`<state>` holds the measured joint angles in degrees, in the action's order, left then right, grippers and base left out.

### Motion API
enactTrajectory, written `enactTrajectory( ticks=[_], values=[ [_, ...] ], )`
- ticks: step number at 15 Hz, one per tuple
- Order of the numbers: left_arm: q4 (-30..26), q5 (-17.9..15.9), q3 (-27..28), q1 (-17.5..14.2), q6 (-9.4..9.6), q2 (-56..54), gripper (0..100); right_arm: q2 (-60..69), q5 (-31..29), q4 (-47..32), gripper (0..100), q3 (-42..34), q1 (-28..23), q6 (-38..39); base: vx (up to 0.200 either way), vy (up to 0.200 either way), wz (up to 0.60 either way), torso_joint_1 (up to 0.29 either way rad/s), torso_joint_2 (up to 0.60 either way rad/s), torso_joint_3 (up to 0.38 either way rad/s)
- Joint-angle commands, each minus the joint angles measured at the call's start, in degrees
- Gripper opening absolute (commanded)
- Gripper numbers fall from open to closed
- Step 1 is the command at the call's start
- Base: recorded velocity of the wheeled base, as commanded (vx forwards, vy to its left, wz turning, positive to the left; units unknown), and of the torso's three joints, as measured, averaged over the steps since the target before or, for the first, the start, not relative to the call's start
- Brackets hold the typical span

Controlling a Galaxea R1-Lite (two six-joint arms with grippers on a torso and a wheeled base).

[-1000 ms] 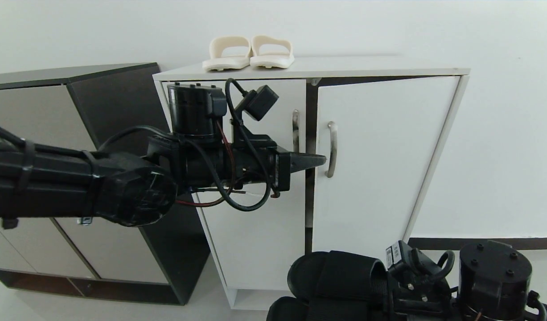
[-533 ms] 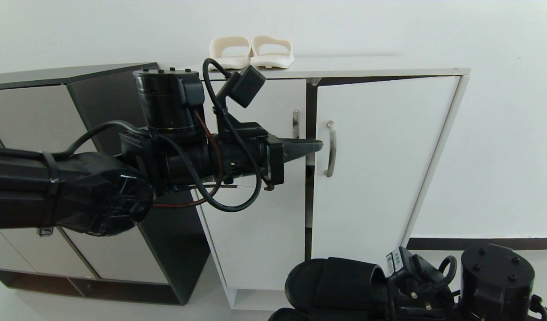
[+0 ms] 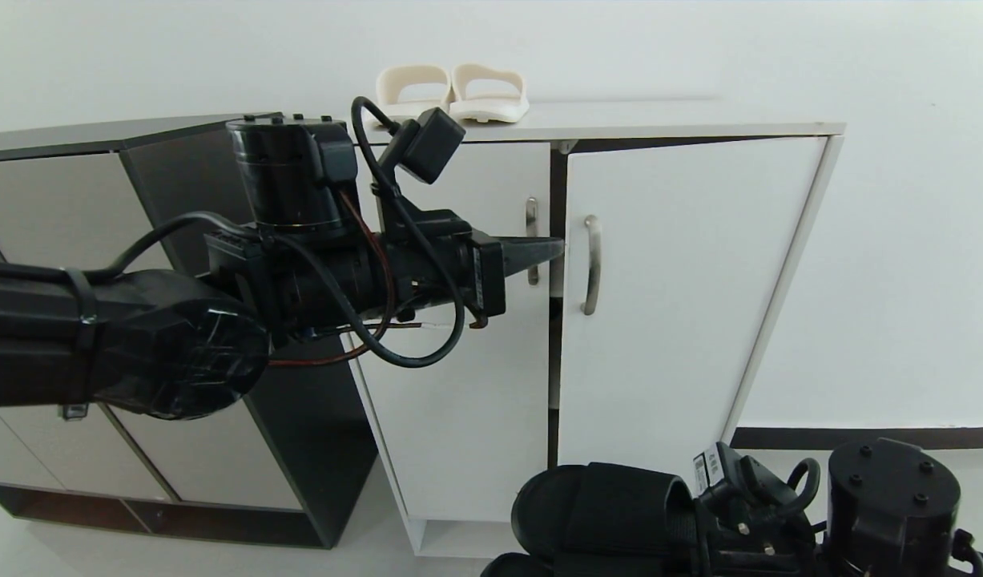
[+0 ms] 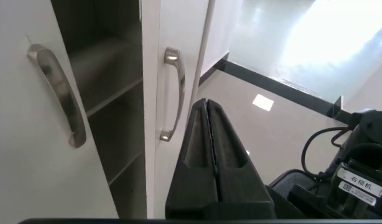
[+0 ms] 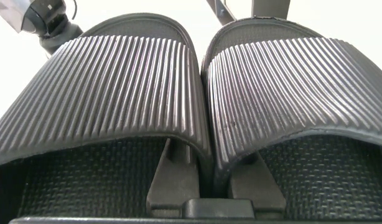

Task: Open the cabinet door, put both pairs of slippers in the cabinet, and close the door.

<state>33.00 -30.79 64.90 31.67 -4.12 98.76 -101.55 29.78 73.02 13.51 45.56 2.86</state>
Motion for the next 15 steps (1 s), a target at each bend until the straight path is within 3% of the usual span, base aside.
enactTrajectory(
  ticks=[1, 2, 4, 5, 6, 12, 15],
  values=[
    [-0.04, 0.03, 0.14, -0.73, -0.1, -0.14, 0, 0.21, 0.01, 0.1, 0, 0.2, -0.12, 0.48, 0.0, 0.0, 0.0, 0.0, 0.0, 0.0],
    [-0.22, 0.56, 0.49, -1.35, -0.1, 0.03, 0, 0.21, 0.01, 0.1, 0, 0.2, -0.12, 0.65, 0.0, 0.0, 0.0, 0.0, 0.0, 0.0],
    [-0.3, 2.76, 2.95, -1.79, -3.09, 1.97, 0, 0.03, 0.01, -0.07, 0, 0.03, -0.12, 0.65, 0.0, 0.0, 0.0, 0.0, 0.0, 0.0],
    [-0.13, 3.72, 5.5, -1.96, -6.95, 3.81, 0, -0.14, 0.01, -0.07, 0, -0.06, -0.03, 0.65, 0.0, 0.0, 0.0, 0.0, 0.0, 0.0],
    [-0.13, 3.72, 6.82, -2.05, -8.01, 5.04, 0, -0.23, 0.01, -0.16, 0, -0.06, -0.03, 0.65, 0.0, 0.0, 0.0, 0.0, 0.0, 0.0],
    [-0.39, 4.07, 15.87, -0.21, -8.1, 13.04, 0, -0.32, 0.63, -0.25, 0, -0.06, 0.15, 0.65, 0.0, 0.0, 0.0, 0.0, 0.0, 0.0],
    [-0.3, 4.07, 16.66, -0.12, -8.1, 14.62, 0, -1.2, 0.63, -0.25, 0, 0.03, 0.15, 0.65, 0.0, 0.0, 0.0, 0.0, 0.0, 0.0]
  ],
)
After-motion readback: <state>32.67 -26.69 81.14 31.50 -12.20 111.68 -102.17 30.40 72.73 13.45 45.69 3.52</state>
